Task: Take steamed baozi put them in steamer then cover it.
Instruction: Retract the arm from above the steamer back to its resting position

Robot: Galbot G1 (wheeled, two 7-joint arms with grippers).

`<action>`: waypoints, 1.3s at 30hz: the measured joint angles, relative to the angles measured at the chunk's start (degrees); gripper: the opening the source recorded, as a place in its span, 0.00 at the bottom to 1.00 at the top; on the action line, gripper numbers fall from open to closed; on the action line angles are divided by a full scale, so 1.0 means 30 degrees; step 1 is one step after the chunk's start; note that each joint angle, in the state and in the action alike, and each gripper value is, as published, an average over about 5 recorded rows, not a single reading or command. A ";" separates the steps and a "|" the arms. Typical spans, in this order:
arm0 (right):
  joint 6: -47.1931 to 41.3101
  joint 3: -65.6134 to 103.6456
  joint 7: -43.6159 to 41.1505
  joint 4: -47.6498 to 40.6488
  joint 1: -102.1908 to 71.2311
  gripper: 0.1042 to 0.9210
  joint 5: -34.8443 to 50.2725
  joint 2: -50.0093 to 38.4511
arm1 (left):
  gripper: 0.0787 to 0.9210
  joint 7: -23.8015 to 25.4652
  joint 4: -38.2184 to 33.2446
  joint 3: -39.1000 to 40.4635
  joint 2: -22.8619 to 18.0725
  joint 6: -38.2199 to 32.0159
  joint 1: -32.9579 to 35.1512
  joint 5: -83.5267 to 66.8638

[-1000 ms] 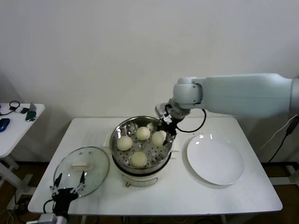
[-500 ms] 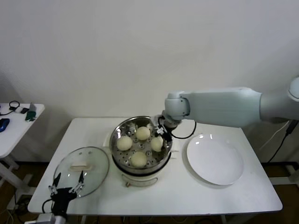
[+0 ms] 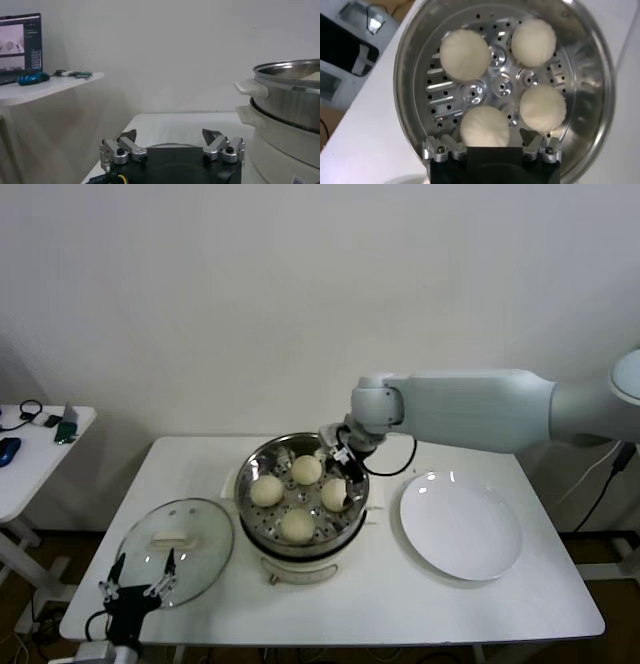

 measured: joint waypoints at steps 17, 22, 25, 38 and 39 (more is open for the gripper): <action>-0.0210 0.6593 0.6726 0.0548 -0.1767 0.88 0.5197 -0.4674 | 0.88 -0.0533 -0.0458 0.0067 0.0706 0.0764 -0.0432 0.0329; -0.0051 1.0529 0.9951 0.1541 -0.4543 0.88 0.5276 -0.7002 | 0.88 -0.0654 -0.0253 0.0312 0.1092 0.0807 -0.0749 0.0353; 0.0119 1.3370 1.1117 0.2365 -0.7012 0.88 0.5016 -0.8593 | 0.88 -0.0814 -0.0139 0.0425 0.1330 0.0823 -0.0964 0.0338; 0.1952 2.9590 1.2734 0.6266 -2.2962 0.88 0.2966 -1.2060 | 0.88 -0.1352 0.0167 0.0722 0.2365 0.0216 -0.1063 0.0589; 0.2310 3.0877 1.2705 0.6481 -2.4242 0.88 0.2746 -1.1953 | 0.88 -0.1362 0.0167 0.0737 0.2436 0.0123 -0.1014 0.0655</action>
